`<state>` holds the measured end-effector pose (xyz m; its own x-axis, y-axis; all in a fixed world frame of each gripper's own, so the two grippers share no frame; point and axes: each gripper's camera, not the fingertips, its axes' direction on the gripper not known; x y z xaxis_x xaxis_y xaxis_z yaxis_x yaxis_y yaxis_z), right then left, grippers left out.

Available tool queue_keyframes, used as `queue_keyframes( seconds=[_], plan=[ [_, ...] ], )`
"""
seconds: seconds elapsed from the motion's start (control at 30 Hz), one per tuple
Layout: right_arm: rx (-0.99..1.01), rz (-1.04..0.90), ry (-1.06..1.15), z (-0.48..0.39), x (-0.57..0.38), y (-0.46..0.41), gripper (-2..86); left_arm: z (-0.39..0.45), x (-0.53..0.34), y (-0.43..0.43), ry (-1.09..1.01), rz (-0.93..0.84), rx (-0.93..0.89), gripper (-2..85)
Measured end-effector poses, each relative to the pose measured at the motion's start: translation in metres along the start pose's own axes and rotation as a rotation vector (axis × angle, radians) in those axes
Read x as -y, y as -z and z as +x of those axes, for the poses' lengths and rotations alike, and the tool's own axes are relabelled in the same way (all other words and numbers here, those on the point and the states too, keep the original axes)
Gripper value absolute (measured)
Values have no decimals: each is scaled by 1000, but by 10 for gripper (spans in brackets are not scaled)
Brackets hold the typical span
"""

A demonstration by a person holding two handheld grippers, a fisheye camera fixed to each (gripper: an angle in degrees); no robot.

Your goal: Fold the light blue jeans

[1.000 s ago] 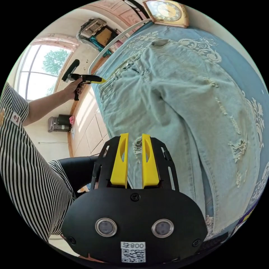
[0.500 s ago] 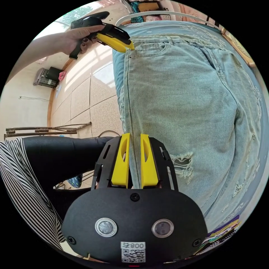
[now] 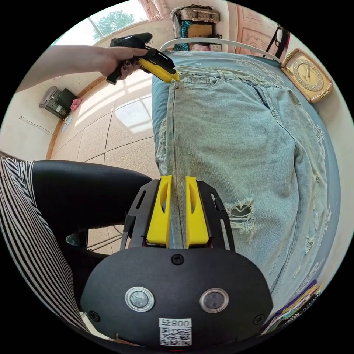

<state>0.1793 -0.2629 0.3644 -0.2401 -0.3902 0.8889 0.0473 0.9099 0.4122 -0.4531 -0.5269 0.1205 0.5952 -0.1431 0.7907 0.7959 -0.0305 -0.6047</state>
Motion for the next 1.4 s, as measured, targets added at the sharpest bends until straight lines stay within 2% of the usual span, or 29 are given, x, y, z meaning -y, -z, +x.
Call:
queue_keyframes(
  seconds=[0.1,0.27,0.43,0.6,0.73,0.83,0.9,1.03,1.13,1.2,1.23,1.3,1.4],
  plan=[
    [-35,37,-24,-13,-12,6,60,-6,-9,-10,-25,42,-14,29],
    [-50,21,-77,-29,-20,26,22,-15,-34,-12,3,141,-186,24],
    [24,27,-158,-33,-28,69,9,1,-52,-5,-82,177,-241,25],
    [19,34,-127,-65,-37,126,7,10,-75,1,-143,194,-259,25],
    [22,-10,-114,-84,-39,136,8,2,-92,-12,-125,194,-210,24],
    [66,-59,-181,-78,-41,130,11,-5,-96,-32,-72,170,-179,22],
    [173,-5,-317,-60,-55,153,15,-5,-102,-35,-39,181,-206,22],
    [171,131,-584,-30,-117,215,37,11,-120,-35,-62,164,-182,25],
    [67,196,-938,-4,-218,264,63,18,-133,-43,-30,129,-217,33],
    [-9,241,-1329,4,-328,296,76,26,-142,-48,-20,122,-248,39],
    [-6,272,-1421,2,-357,304,78,38,-150,-49,-49,133,-235,41],
    [-1,461,-1770,-21,-463,329,87,66,-160,-51,-133,127,-201,43],
    [51,687,-2026,-54,-544,341,91,137,-175,-67,-384,54,-148,47]
  ],
)
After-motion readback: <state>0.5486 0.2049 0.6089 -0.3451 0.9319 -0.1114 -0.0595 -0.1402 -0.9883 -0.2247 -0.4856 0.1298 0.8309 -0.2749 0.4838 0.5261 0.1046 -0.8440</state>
